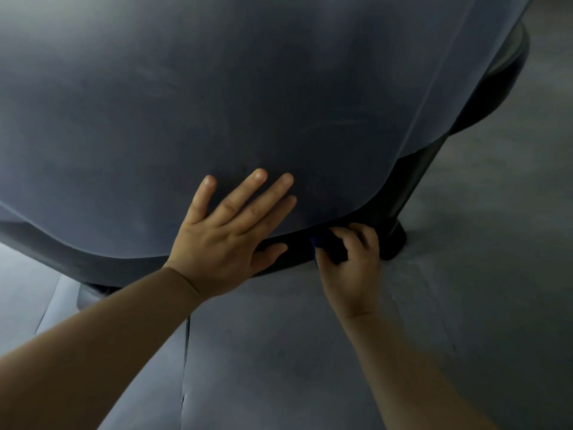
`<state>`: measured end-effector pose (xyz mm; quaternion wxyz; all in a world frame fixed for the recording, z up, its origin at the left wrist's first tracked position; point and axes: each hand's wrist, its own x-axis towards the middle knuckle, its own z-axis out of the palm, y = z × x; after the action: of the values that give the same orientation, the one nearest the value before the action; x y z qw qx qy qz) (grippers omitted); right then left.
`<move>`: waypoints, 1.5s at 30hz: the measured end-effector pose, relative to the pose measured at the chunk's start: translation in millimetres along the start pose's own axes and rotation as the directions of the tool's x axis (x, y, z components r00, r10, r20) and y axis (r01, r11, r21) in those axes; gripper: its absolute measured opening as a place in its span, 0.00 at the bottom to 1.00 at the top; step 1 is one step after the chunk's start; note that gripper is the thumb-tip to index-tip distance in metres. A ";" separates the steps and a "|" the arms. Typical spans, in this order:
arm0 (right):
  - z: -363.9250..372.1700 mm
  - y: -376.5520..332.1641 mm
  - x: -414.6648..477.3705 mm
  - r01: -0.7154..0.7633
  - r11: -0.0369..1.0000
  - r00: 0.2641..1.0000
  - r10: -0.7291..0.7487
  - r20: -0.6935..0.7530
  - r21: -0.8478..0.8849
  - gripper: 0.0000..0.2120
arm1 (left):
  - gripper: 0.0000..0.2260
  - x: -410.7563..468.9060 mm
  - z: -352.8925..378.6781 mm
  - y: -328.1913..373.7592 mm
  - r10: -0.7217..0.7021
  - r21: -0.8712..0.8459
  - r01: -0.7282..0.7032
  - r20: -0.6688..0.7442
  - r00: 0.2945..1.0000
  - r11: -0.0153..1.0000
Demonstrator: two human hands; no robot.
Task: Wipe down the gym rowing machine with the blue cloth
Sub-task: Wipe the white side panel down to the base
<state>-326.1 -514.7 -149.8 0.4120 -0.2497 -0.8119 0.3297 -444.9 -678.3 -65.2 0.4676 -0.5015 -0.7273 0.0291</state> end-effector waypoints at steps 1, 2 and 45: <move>-4.1 -7.6 3.2 0.013 0.999 0.999 -0.012 -0.034 0.047 0.14 | 0.27 0.0 -0.7 1.4 -0.011 -0.012 0.011 0.005 1.000 1.000; -6.6 -14.3 7.4 0.030 0.996 0.998 -0.024 -0.062 0.086 0.16 | 0.27 0.3 -1.4 2.1 -0.018 -0.023 0.018 0.012 1.000 1.000; 42.4 16.6 -40.4 0.138 0.978 0.966 -0.098 0.241 -0.155 0.15 | 0.26 -64.3 -15.7 -9.2 -0.011 -0.098 0.034 0.233 0.972 0.995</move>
<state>-337.6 -545.2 -201.3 0.3103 -0.1949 -0.8931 0.2609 -436.4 -738.2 -93.6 0.3537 -0.5094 -0.7832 0.0454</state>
